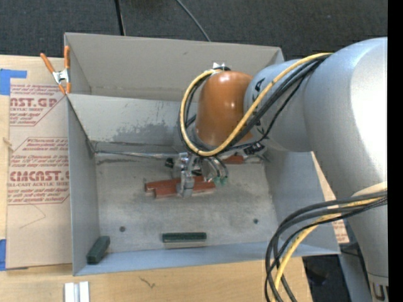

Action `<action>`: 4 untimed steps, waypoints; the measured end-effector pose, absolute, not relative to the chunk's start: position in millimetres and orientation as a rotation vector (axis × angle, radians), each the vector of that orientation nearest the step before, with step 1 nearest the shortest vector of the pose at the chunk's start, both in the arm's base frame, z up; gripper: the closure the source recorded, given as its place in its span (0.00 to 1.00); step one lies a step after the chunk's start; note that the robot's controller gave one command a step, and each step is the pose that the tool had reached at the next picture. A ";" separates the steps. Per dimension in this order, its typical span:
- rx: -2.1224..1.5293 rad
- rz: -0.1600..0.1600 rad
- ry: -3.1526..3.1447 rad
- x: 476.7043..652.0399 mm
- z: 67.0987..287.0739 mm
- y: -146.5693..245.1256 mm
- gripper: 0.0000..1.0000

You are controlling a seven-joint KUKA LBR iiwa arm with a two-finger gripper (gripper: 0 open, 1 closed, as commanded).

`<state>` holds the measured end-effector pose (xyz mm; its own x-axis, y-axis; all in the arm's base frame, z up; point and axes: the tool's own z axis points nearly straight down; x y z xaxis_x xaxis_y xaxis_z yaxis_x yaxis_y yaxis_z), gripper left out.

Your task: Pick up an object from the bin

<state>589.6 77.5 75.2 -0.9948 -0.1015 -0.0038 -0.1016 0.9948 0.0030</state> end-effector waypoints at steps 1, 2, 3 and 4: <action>-0.459 -0.014 3.095 590.1 76.5 103.2 1.00; -0.680 -0.005 3.056 588.5 76.4 147.6 1.00; -0.800 0.004 3.019 579.8 77.5 151.8 1.00; -1.311 0.002 2.830 573.3 77.7 153.2 1.00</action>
Offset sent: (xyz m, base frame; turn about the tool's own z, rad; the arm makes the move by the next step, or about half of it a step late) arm -0.0059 0.0887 -0.0032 -0.2943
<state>573.3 153.2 77.7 -0.6463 -0.7628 -0.0211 -0.7628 0.6466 -0.0082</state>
